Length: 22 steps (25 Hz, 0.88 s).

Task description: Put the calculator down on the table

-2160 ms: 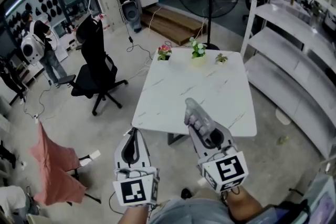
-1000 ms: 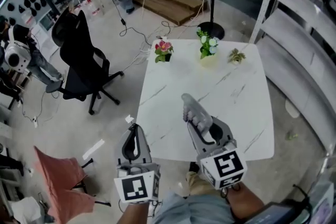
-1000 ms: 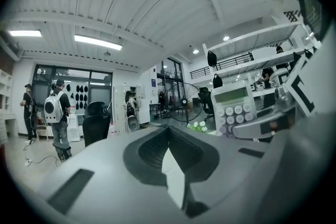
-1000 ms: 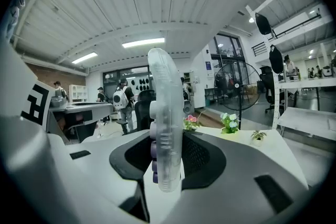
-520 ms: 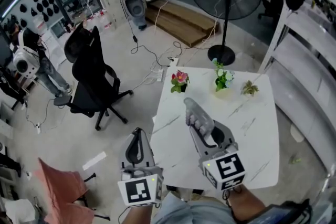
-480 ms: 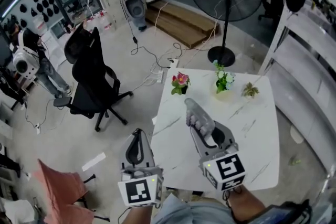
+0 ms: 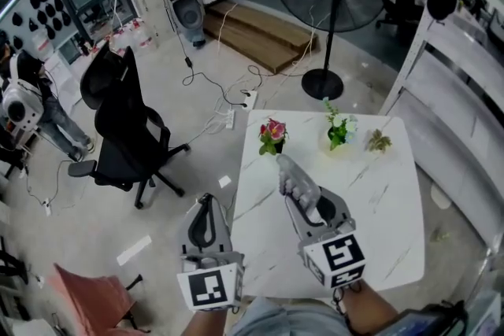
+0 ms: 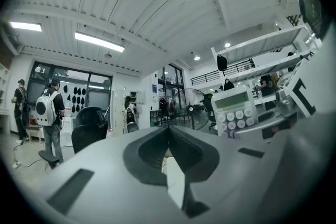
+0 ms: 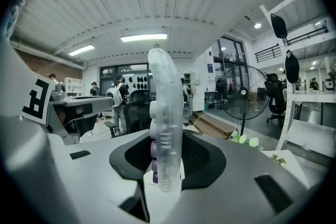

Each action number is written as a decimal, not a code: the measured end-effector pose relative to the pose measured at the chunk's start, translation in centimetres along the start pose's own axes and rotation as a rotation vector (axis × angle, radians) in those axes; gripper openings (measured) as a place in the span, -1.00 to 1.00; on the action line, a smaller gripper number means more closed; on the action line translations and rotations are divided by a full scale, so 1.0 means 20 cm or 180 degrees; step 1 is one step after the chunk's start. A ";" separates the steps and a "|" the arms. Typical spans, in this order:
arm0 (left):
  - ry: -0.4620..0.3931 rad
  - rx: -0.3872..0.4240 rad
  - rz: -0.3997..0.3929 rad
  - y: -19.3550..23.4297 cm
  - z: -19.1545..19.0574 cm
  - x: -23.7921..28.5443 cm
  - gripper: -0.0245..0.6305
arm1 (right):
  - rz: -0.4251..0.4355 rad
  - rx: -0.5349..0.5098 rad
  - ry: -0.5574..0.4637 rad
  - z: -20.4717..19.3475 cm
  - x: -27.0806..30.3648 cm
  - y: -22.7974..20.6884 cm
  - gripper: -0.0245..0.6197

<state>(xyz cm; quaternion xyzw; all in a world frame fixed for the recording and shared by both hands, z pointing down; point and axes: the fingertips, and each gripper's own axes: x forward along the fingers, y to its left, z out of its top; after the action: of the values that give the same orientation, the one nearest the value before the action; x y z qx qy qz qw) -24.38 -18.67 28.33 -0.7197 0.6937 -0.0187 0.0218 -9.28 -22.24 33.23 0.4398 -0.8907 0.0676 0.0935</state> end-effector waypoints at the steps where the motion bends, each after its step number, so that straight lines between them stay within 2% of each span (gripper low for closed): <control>1: 0.0025 0.0000 -0.0011 0.01 -0.02 0.01 -0.90 | -0.0007 0.0016 0.0031 -0.02 0.02 0.00 -0.48; 10: 0.0318 -0.0019 -0.0098 0.06 -0.22 0.09 -0.90 | -0.0072 0.0184 0.0375 -0.30 0.15 0.00 -0.47; 22: 0.0724 0.0000 -0.0241 -0.02 -0.48 0.16 -0.90 | -0.0146 0.0600 0.1110 -0.90 0.17 0.01 -0.48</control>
<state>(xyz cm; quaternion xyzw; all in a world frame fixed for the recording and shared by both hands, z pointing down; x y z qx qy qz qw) -24.44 -21.85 38.00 -0.7386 0.6640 -0.1010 -0.0578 -9.59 -21.03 51.48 0.4484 -0.8405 0.2236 0.2063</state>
